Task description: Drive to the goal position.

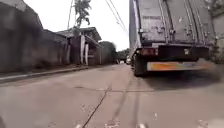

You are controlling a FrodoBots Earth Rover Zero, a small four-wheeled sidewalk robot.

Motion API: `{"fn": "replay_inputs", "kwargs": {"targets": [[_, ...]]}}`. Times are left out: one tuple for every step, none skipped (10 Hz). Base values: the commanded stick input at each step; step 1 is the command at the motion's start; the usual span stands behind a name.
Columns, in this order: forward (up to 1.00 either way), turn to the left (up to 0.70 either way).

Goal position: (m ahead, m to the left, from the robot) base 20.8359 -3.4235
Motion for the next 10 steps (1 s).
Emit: {"fn": "replay_inputs", "kwargs": {"targets": [[0.85, 0.00], [0.85, 0.00], [0.85, 0.00], [0.85, 0.00], [0.85, 0.00], [0.85, 0.00], [0.85, 0.00], [0.85, 0.00], [0.85, 0.00], [0.85, 0.00]]}}
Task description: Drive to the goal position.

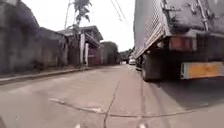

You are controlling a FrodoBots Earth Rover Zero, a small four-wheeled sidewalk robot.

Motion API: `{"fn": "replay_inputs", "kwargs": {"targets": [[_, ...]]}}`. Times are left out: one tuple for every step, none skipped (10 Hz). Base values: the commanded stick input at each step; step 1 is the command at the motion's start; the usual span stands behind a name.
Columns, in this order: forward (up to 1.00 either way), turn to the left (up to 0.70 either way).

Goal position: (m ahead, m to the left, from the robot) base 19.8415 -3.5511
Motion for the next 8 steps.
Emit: {"fn": "replay_inputs", "kwargs": {"targets": [[0.85, 0.00], [0.85, 0.00], [0.85, 0.00], [0.85, 0.00], [0.85, 0.00], [0.85, 0.00], [0.85, 0.00], [0.85, 0.00]]}}
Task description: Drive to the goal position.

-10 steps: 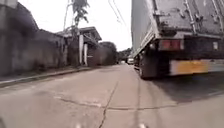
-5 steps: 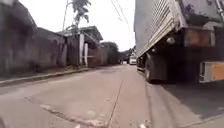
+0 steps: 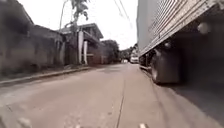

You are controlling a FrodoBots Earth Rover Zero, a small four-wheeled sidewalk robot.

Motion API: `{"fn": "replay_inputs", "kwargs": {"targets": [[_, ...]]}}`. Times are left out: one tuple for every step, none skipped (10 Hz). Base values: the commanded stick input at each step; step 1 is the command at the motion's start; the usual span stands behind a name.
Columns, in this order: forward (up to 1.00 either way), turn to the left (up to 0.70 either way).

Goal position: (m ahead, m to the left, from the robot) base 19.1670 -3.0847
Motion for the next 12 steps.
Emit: {"fn": "replay_inputs", "kwargs": {"targets": [[0.85, 0.00], [0.85, 0.00], [0.85, 0.00], [0.85, 0.00], [0.85, 0.00], [0.85, 0.00], [0.85, 0.00], [0.85, 0.00], [0.85, 0.00], [0.85, 0.00], [0.85, 0.00], [0.85, 0.00]]}}
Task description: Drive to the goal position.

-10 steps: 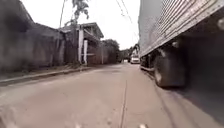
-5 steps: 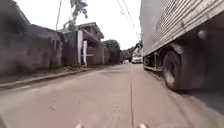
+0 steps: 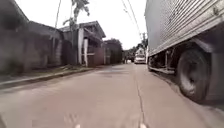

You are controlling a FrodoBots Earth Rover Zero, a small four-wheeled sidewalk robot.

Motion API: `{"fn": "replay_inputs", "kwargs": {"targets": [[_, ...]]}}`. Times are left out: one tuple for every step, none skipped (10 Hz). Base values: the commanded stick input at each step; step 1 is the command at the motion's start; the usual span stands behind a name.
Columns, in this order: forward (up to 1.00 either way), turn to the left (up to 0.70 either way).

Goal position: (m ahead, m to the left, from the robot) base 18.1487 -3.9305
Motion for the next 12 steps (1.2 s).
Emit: {"fn": "replay_inputs", "kwargs": {"targets": [[0.85, 0.00], [0.85, 0.00], [0.85, 0.00], [0.85, 0.00], [0.85, 0.00], [0.85, 0.00], [0.85, 0.00], [0.85, 0.00], [0.85, 0.00], [0.85, 0.00], [0.85, 0.00], [0.85, 0.00]]}}
